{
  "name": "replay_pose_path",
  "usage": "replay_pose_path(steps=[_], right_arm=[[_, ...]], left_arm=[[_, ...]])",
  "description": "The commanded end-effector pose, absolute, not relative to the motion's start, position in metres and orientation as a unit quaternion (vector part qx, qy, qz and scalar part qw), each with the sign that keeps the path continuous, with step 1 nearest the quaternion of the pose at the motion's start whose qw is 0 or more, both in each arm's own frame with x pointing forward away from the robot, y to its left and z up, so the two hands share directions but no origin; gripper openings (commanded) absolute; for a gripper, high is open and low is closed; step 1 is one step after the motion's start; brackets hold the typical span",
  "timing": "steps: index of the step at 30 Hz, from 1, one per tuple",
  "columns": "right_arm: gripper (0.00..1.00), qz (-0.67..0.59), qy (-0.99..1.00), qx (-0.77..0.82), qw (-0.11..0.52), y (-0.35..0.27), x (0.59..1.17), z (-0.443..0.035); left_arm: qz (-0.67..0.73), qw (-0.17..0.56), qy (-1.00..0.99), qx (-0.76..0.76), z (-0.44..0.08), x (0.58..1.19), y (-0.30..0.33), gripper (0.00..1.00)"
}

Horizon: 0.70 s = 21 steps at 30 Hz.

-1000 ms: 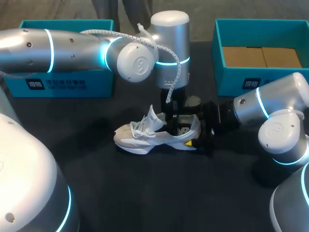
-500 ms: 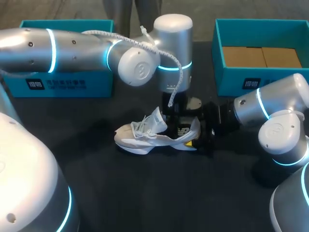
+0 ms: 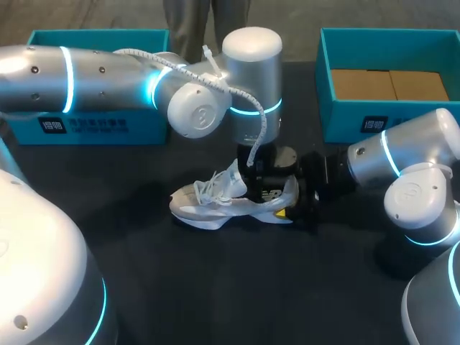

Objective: Take the shoe out of the shoebox, open the shoe tongue, remove and reinsert the insole, then place the shoe into the shoebox

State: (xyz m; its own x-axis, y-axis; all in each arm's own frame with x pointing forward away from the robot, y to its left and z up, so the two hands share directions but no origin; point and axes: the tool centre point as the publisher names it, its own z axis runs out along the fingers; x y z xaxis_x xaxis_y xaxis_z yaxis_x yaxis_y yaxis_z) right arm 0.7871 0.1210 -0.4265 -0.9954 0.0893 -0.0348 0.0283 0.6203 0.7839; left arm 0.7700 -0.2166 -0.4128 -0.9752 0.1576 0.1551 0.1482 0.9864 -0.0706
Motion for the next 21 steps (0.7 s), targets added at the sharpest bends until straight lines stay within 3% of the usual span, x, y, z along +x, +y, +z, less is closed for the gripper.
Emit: replay_pose_path(steps=[1, 2, 21], right_arm=[[0.0, 0.432, 0.901, 0.034, 0.035, 0.123, 0.788, -0.426], [0.0, 0.432, 0.901, 0.034, 0.035, 0.123, 0.788, -0.426], [0.0, 0.432, 0.901, 0.034, 0.035, 0.123, 0.788, -0.426]], left_arm=[[0.035, 0.086, -0.993, -0.079, -0.456, 0.774, -0.214, 0.04], [0.036, 0.086, -0.992, -0.08, -0.457, 0.773, -0.214, 0.0], [0.082, 0.112, -0.987, -0.079, -0.418, 0.767, -0.194, 0.0]])
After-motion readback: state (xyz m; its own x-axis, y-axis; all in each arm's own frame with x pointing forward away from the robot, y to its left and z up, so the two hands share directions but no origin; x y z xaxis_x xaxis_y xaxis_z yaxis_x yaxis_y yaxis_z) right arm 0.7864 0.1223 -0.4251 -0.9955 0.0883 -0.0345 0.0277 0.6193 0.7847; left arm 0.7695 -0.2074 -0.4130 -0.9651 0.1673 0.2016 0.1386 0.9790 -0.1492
